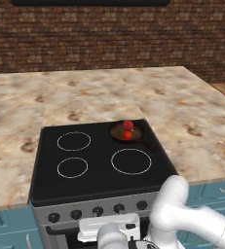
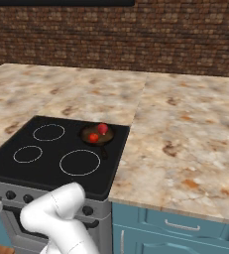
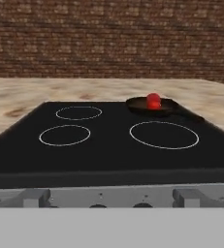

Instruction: Place the pan on the rear right burner on the stove. Then place the tomato and the onion in the pan and turn on the rear right burner.

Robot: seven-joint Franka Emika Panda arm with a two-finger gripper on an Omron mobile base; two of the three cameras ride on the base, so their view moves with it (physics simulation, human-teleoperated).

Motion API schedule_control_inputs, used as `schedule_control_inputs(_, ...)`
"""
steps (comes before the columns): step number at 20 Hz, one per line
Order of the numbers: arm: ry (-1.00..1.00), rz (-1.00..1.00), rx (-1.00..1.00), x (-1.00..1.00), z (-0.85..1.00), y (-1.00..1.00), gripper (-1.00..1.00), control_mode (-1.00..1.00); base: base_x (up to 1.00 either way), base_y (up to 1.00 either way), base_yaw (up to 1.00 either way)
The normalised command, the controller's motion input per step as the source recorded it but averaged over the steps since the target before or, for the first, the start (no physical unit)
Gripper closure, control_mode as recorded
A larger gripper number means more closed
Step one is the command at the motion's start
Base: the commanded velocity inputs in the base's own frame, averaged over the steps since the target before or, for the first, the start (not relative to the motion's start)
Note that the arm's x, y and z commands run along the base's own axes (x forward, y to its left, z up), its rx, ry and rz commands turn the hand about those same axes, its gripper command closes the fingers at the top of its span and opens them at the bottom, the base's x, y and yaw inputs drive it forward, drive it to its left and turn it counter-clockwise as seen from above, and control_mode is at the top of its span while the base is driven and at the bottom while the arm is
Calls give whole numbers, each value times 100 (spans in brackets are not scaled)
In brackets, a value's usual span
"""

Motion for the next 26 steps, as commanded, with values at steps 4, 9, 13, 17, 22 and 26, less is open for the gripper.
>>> schedule_control_inputs(4, 1, 16, 1, 23, -47, 0, -100, -100, 0, 0, 0)
schedule_control_inputs(9, 0, 11, 2, 11, -39, 0, -100, -100, 0, 0, 0)
schedule_control_inputs(13, 0, 7, 4, 0, -28, 0, -100, -100, 0, 0, 0)
schedule_control_inputs(17, 0, 0, 7, 0, -16, 8, -100, -100, 0, 0, 0)
schedule_control_inputs(22, 0, -2, 5, 0, -7, 24, -100, -100, 0, 0, 0)
schedule_control_inputs(26, 0, -5, 4, 0, -3, 20, -100, -100, 0, 0, 0)
